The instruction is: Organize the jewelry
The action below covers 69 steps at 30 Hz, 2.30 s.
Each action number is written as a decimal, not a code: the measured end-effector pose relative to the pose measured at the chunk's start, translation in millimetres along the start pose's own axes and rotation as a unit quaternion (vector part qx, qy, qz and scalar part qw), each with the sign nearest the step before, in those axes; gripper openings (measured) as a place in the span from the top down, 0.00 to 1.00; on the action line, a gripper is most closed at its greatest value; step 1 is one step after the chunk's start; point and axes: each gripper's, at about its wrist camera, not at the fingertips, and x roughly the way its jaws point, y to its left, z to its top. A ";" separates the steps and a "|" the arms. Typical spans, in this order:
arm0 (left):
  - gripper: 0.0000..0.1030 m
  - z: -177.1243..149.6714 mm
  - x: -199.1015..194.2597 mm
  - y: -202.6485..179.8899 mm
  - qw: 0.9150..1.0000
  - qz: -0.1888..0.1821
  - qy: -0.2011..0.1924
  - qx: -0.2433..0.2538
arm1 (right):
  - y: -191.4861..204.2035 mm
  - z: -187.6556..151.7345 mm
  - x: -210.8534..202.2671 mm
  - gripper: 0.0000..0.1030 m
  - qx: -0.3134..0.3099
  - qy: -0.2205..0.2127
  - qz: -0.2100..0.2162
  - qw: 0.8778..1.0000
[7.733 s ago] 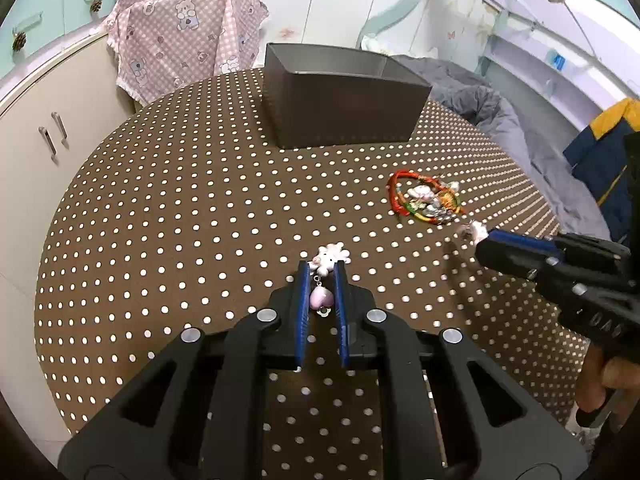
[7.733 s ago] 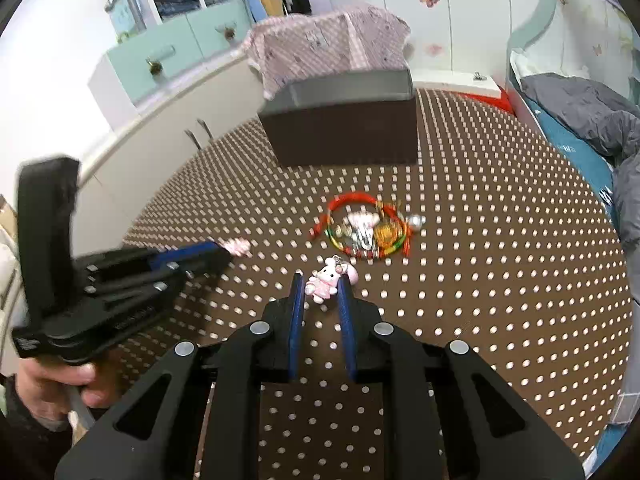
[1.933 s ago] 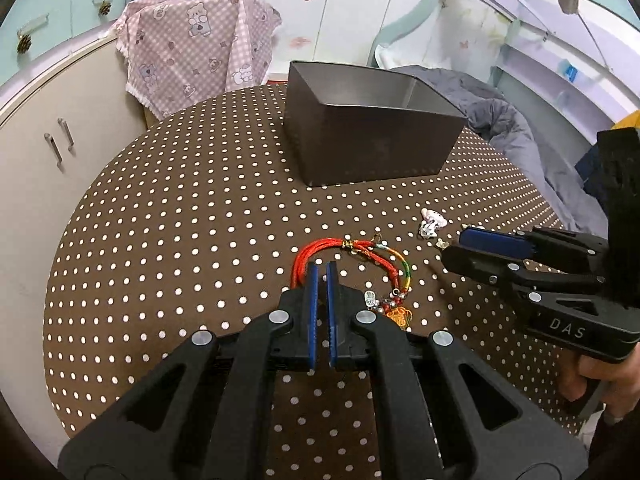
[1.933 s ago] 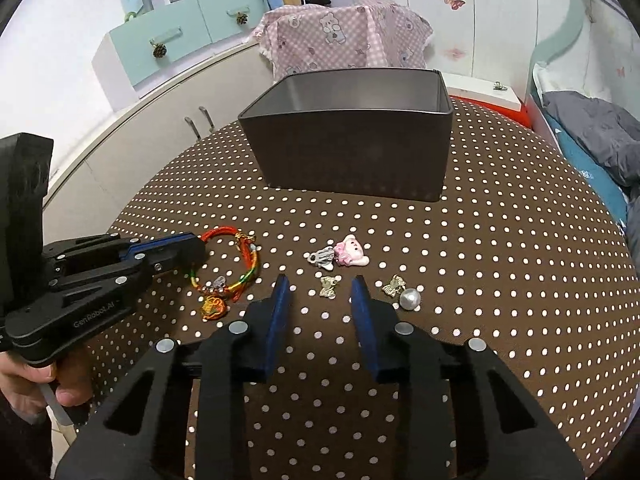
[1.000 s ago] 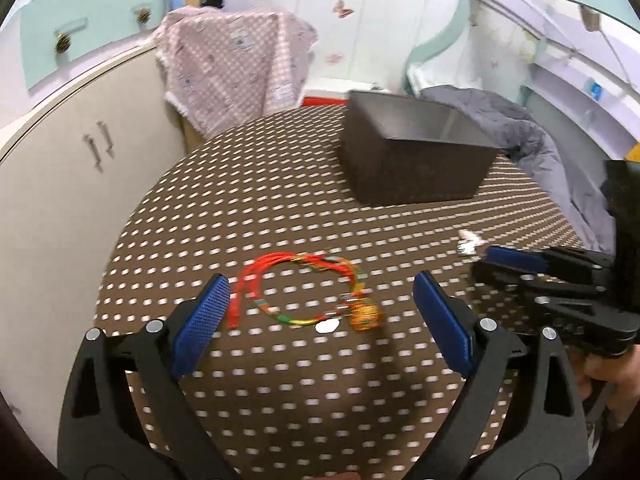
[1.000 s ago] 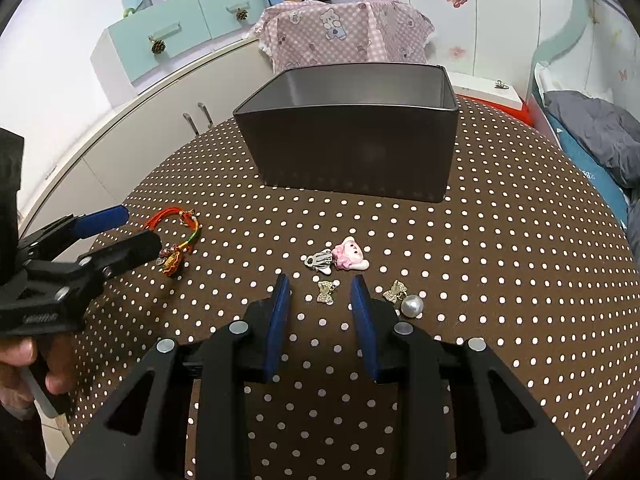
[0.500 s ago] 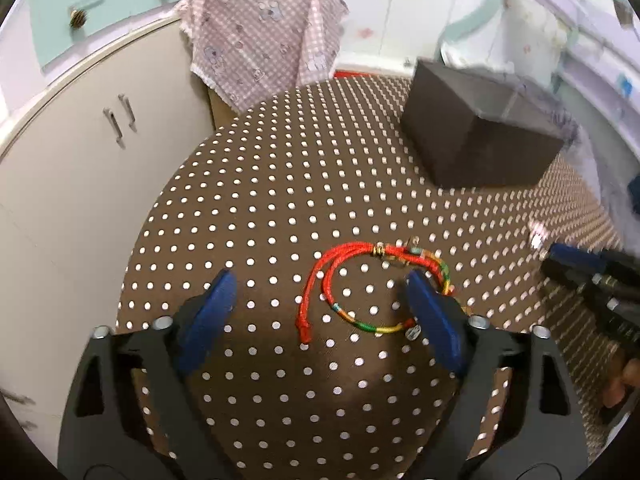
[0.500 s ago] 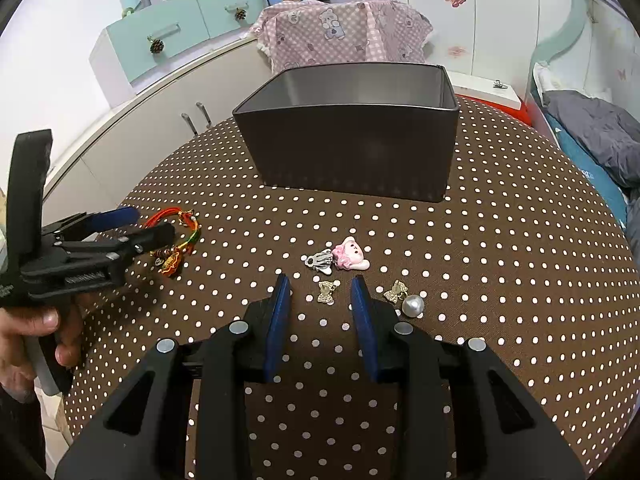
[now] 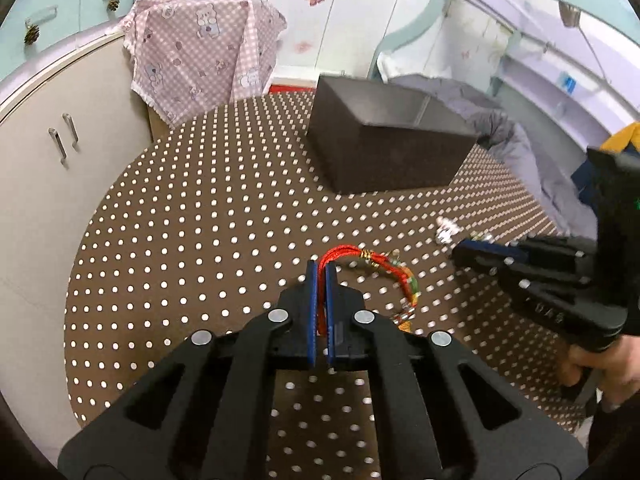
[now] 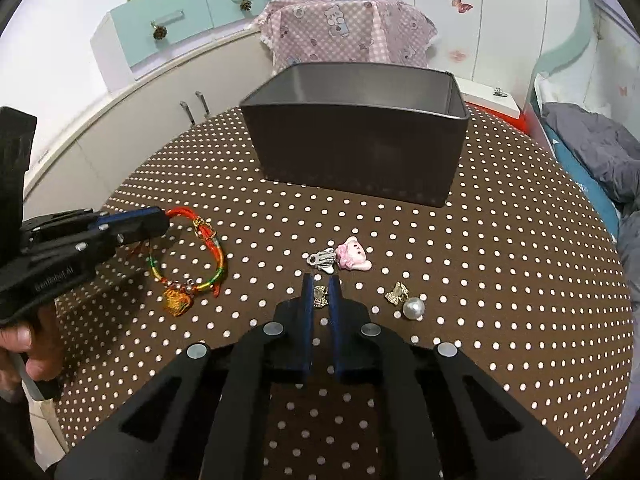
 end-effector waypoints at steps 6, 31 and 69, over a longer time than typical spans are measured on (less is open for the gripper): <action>0.97 16.4 -21.6 -9.4 0.999 -0.012 -0.031 0.005 | -5.0 2.1 -25.4 0.94 0.006 -0.028 0.009 1.000; 0.97 127.1 -57.0 -42.6 0.990 -0.020 -0.133 0.051 | -27.6 119.4 -99.0 0.94 -0.035 -0.133 0.017 0.990; 0.07 135.2 -76.9 -49.0 0.982 0.069 -0.174 0.022 | -71.1 136.1 -106.8 0.08 0.084 -0.147 0.018 0.985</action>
